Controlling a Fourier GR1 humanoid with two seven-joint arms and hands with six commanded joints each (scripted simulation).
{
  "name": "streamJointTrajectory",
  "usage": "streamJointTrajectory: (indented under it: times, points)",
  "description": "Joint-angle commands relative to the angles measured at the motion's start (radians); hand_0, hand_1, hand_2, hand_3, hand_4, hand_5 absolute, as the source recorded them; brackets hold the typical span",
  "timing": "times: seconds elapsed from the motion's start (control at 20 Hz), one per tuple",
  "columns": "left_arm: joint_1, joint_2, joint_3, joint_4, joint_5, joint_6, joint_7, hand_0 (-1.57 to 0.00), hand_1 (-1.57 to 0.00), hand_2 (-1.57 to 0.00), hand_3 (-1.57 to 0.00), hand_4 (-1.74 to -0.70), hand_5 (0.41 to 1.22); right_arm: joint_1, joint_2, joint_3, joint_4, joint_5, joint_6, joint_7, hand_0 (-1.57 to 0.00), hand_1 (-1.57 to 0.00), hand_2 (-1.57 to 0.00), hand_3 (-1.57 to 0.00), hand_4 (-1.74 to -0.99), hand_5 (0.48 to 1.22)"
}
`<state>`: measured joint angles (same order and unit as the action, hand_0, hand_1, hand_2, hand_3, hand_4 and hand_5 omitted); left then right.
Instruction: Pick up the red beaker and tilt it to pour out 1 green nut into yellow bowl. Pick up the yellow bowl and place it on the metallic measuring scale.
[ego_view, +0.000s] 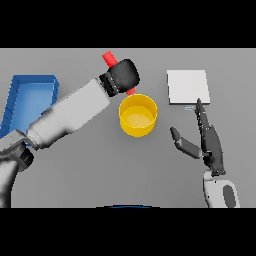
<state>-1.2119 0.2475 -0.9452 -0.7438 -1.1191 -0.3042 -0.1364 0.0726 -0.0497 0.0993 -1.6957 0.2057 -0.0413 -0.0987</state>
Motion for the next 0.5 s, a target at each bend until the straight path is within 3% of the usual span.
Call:
streamJointTrajectory:
  times: [0.0,0.45]
  points:
    - [-0.004,0.001,-0.021,0.004,-0.019,-0.006,-0.005,-1.57,-1.57,-1.57,-1.55,-1.74,1.221,0.009,0.002,0.002,-0.002,-0.006,0.005,-0.008,0.0,0.0,0.0,0.0,-1.152,0.567]
    - [-0.072,-0.035,-0.169,0.054,-0.172,0.034,-0.047,-1.57,-1.57,-1.57,-1.57,-1.73,1.221,0.013,0.007,0.007,-0.01,-0.004,0.005,-0.006,0.0,0.0,0.0,0.0,-1.135,0.58]
